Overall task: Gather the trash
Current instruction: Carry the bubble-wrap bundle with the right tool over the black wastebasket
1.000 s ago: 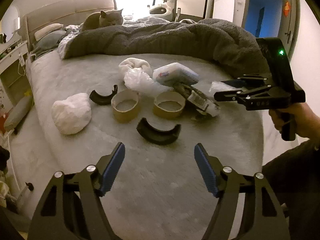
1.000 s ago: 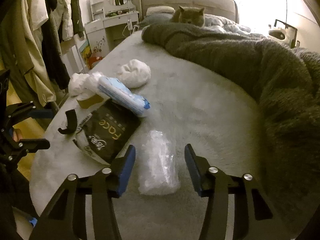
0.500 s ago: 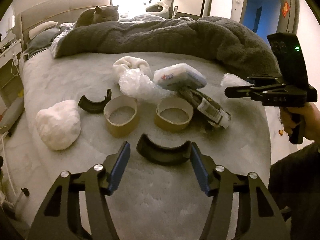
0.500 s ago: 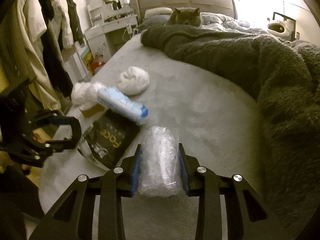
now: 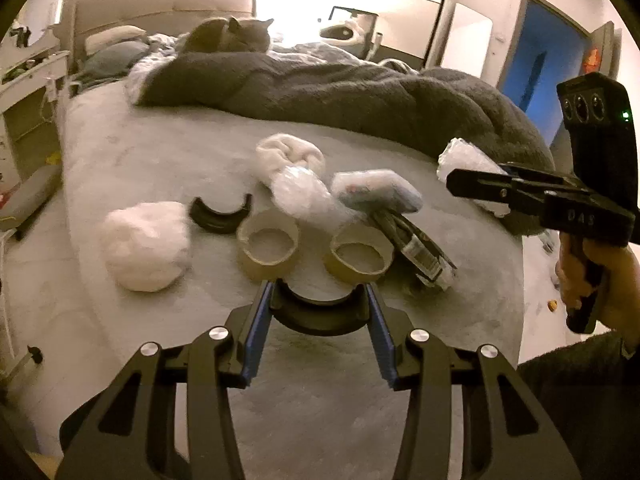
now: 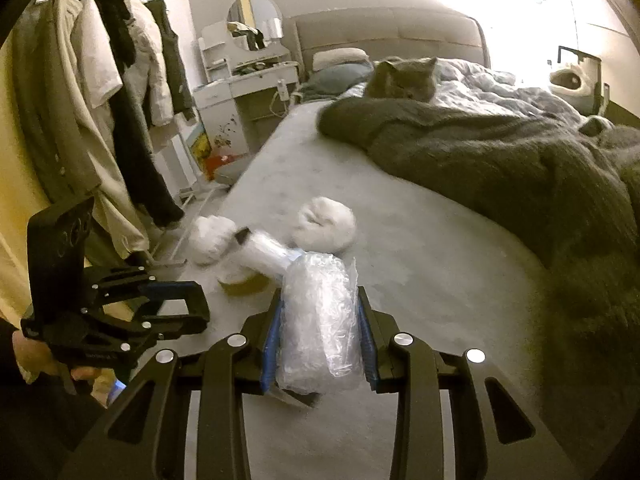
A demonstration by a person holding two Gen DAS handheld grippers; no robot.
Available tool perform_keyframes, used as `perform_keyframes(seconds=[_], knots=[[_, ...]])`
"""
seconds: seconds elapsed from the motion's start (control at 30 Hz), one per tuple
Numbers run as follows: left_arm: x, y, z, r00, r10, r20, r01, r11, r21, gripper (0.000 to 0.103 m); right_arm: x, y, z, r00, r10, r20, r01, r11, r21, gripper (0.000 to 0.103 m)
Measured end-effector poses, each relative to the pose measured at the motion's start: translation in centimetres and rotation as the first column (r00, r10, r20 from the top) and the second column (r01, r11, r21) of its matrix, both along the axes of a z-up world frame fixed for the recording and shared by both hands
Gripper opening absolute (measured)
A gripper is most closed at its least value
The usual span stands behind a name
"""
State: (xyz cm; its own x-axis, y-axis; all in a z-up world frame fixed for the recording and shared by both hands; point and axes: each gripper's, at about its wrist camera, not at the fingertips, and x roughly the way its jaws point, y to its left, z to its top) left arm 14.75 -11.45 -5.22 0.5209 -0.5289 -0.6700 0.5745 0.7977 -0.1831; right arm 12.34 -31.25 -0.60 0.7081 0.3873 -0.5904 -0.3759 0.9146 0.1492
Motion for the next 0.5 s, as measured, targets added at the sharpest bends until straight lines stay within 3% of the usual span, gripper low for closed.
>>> perform_keyframes(seconds=[0.23, 0.5], knots=[[-0.1, 2.8, 0.3, 0.994, 0.113, 0.007, -0.113, 0.993, 0.022, 0.049, 1.2, 4.1, 0.5, 0.999, 0.041, 0.002, -0.041, 0.999, 0.015, 0.034], [0.3, 8.6, 0.3, 0.967, 0.253, 0.012, -0.253, 0.967, 0.030, 0.049, 2.5, 10.2, 0.5, 0.993, 0.112, -0.021, -0.112, 0.994, 0.015, 0.034]])
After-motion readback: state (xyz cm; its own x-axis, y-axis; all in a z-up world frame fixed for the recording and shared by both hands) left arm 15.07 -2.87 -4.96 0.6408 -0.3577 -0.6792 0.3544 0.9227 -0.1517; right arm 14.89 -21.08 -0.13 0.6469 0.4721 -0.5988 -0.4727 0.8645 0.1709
